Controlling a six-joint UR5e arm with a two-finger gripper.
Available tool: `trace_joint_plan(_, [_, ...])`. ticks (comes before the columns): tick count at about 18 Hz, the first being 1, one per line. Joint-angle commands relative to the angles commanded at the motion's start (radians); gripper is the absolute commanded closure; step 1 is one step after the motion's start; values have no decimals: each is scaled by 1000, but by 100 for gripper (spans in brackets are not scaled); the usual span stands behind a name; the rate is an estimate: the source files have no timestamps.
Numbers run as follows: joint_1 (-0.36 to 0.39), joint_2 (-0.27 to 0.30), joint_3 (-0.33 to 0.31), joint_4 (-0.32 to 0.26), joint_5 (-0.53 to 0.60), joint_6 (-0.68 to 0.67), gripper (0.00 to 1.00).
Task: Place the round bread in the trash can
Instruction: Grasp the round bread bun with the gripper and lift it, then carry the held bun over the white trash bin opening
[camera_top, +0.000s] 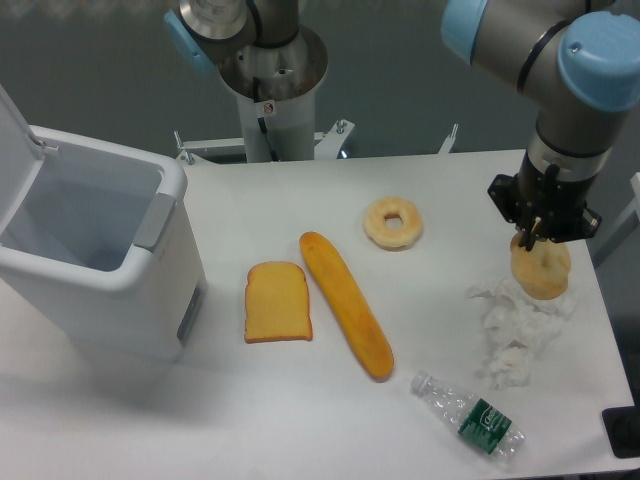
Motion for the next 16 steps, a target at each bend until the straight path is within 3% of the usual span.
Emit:
trace_joint_plan(4, [-12,52,-43,0,-6,-9,100])
trace_joint_plan(8, [-57,121,-78,-6,-89,-84,100])
trace_joint_plan(12, [-126,199,-97,-8,-161,-188,100])
trace_joint_plan(16, [-211,308,-173,-2,-219,-294,100])
